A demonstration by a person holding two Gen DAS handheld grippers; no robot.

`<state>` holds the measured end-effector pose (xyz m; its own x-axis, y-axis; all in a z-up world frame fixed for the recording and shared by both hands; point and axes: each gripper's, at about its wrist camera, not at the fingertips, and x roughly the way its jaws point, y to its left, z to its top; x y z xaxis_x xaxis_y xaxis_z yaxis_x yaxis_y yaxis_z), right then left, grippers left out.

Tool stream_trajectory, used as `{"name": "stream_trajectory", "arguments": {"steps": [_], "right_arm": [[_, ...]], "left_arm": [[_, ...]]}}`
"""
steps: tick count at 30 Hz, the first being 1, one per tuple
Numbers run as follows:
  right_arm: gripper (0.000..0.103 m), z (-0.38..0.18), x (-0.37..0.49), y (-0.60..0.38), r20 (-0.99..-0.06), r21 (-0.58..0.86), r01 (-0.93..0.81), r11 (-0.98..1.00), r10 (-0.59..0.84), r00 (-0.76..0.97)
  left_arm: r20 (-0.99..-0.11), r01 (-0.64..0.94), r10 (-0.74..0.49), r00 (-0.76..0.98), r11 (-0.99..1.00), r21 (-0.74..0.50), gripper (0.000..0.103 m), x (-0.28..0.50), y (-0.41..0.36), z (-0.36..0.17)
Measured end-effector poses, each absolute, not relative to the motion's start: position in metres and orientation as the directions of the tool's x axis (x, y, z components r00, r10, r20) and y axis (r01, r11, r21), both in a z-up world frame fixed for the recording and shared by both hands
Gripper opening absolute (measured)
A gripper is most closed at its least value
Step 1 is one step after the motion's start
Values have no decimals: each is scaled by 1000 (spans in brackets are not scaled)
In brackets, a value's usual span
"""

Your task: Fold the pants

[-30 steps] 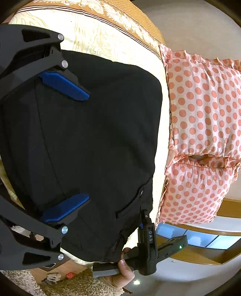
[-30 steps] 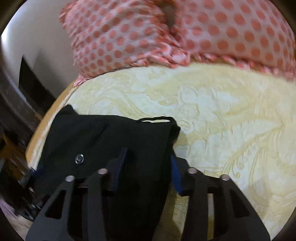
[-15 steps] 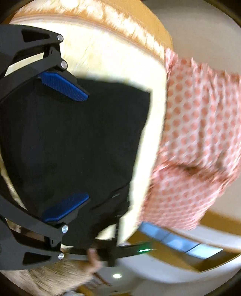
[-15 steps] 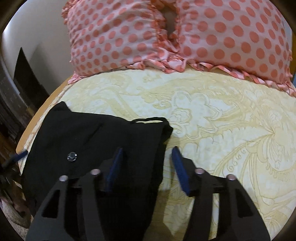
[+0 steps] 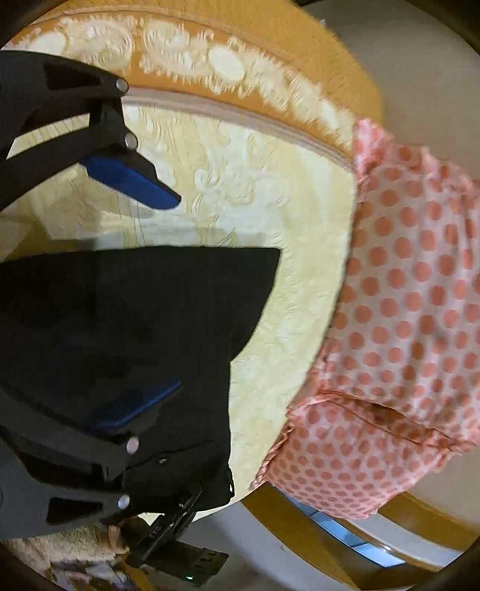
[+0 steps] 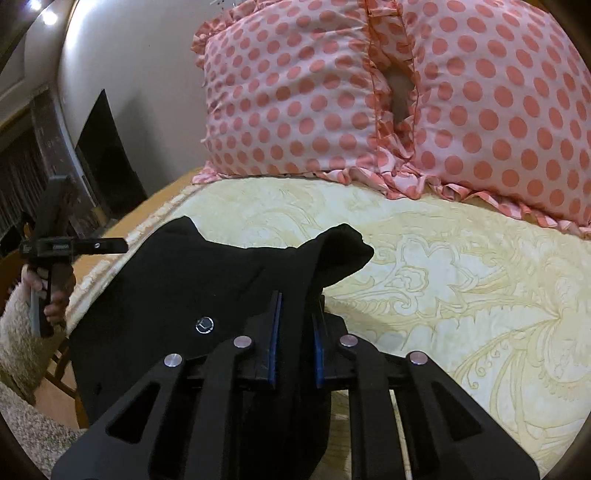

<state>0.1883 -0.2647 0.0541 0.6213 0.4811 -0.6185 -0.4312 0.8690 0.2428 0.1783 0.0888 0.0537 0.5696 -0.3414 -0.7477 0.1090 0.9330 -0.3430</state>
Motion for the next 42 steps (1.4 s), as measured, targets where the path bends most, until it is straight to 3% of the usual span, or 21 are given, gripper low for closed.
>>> {"name": "stream_trajectory", "arguments": {"steps": [11,14,16,18,20,25,42], "right_arm": [[15,30,206,-279,-674,331,-344,879,475,565],[24,24,212,-285,-691,375,-299,877,480,541],[26,20,215,-289,-692,408,-278,870,493,526],[24,17,215,-292,-679,444,-272,854,518,520],[16,21,210,-291,-659,440,-293,849,527,536],[13,39,201,-289,-624,416,-314,853,519,583],[12,93,294,-300,-565,276,-252,927,369,738]], "left_arm": [[-783,102,-416,462,903,-418,61,209,81,31],[-794,88,-402,457,908,-409,54,212,80,30],[-800,80,-375,469,920,-385,40,210,80,31],[-799,84,-352,487,930,-358,17,206,80,35],[-785,97,-355,507,929,-357,11,201,80,41],[-749,150,-294,593,955,-256,9,188,64,69],[-663,110,-243,709,966,-236,9,294,33,109]]}}
